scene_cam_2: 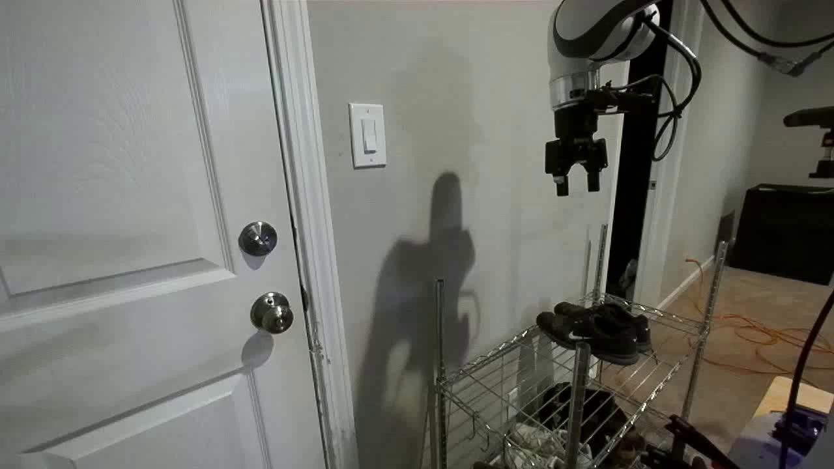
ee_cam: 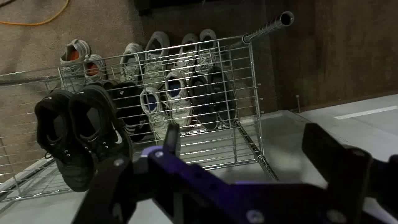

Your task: Turn off the light switch

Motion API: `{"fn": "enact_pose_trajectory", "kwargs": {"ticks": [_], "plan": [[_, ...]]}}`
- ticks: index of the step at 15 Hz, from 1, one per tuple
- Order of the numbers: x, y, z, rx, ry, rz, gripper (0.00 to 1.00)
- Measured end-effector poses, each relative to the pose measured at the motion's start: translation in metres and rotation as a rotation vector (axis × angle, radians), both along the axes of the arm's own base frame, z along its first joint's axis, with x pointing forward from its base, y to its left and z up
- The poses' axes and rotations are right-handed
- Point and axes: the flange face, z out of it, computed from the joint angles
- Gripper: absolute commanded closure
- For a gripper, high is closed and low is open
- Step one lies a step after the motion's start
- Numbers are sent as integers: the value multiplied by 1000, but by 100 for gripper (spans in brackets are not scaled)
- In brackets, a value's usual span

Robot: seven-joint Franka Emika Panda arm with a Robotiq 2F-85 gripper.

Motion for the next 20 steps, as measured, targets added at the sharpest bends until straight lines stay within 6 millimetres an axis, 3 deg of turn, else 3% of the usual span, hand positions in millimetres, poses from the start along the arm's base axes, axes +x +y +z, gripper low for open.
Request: {"fn": "enact_pose_trajectory", "kwargs": {"ticks": [17,20], "plan": [[0,0,0,0,0,0,0],[2,15,1,-10,-3,33,0]]}}
